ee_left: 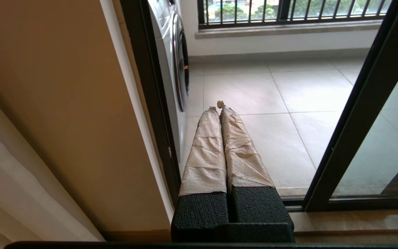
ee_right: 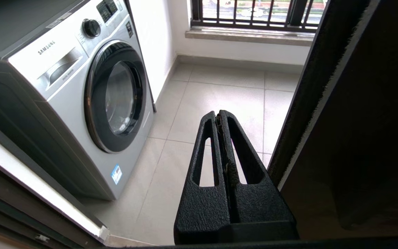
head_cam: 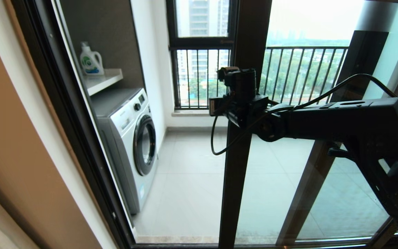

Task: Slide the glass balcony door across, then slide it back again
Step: Open the slid door

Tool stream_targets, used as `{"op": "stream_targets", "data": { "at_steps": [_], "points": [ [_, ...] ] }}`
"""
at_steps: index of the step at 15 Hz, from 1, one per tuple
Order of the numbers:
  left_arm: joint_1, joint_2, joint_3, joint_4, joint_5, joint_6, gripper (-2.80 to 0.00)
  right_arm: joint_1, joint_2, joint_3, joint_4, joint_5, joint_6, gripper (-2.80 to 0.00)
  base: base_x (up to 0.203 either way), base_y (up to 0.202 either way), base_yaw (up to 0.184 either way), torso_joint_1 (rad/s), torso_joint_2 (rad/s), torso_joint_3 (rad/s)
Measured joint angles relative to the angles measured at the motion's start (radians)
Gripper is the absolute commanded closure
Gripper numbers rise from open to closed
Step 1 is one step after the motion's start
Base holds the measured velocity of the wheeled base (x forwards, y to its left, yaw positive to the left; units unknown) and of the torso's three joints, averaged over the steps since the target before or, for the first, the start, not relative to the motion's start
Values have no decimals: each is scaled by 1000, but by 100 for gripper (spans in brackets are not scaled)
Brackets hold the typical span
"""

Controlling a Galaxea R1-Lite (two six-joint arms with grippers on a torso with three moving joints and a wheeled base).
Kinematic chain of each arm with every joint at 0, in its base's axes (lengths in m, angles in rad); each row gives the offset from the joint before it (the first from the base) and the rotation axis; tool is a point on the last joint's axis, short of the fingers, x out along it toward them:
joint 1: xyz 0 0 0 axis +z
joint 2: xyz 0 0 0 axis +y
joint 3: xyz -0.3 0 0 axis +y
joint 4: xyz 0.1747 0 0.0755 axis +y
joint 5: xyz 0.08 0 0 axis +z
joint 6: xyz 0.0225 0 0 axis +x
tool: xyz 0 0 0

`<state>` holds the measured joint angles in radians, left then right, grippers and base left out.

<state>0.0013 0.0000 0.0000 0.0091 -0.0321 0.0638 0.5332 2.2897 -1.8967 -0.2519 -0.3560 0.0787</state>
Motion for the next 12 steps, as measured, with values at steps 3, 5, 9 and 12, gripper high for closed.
{"op": "stream_targets", "data": {
  "at_steps": [3,5,9,12],
  "points": [
    [0,0,0,0,0,0,0,-10,-27,57,-19,0,-1,0,0,0,0,0,0,0],
    [0,0,0,0,0,0,0,-22,-39,84,-39,0,0,0,0,0,0,0,0,0],
    [0,0,0,0,0,0,0,-53,-64,143,-64,3,-1,0,0,0,0,0,0,0],
    [0,0,0,0,0,0,0,-69,-76,172,-88,3,-1,0,0,0,0,0,0,0]
  ]
}}
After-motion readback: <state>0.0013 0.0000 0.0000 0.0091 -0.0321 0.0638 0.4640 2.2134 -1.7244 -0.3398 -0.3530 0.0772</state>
